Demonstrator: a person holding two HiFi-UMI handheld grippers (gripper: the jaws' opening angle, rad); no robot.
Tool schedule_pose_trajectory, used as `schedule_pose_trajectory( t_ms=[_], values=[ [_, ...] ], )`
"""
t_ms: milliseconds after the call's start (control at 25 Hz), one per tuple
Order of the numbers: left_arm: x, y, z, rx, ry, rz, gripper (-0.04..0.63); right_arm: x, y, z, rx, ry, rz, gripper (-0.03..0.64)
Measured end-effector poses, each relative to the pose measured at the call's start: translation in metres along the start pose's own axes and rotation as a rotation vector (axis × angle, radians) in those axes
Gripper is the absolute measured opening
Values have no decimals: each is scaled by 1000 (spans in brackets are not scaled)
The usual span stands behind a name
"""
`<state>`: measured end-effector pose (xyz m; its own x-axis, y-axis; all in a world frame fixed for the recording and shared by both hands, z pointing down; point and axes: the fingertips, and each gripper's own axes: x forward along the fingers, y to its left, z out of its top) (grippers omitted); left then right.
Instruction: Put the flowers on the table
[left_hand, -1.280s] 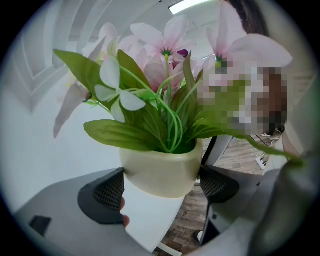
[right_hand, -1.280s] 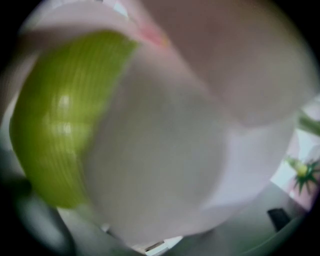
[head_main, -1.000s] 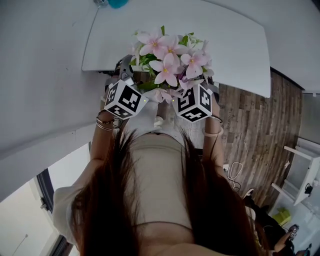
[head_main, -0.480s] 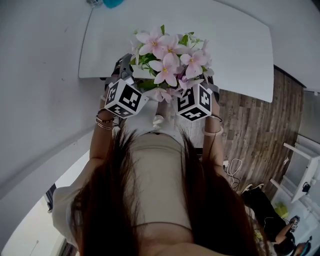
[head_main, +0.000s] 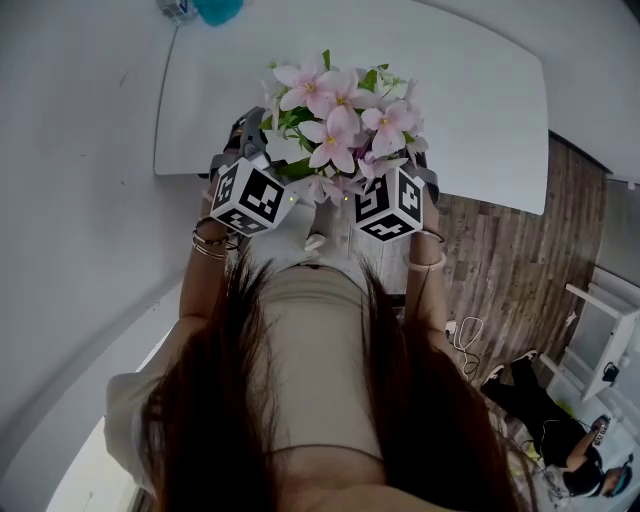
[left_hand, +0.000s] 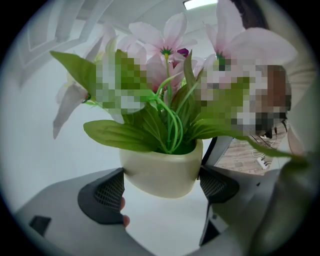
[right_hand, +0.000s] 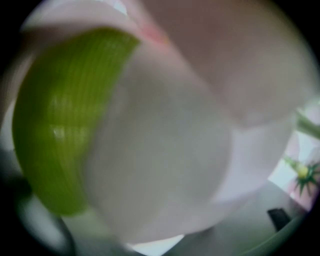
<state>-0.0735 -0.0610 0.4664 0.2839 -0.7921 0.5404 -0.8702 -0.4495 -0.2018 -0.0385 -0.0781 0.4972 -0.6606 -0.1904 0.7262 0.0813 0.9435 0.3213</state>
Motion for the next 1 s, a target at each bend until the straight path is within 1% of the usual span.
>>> schedule_pose_trajectory(
  t_ms=[520,1000],
  values=[
    [0,3,2,16,-22,0,471,0,-3,1,-3,4,-28,430],
    [1,3,1,26,-13,1,471,2,-3,1,-2,-1,-39,430]
  ],
)
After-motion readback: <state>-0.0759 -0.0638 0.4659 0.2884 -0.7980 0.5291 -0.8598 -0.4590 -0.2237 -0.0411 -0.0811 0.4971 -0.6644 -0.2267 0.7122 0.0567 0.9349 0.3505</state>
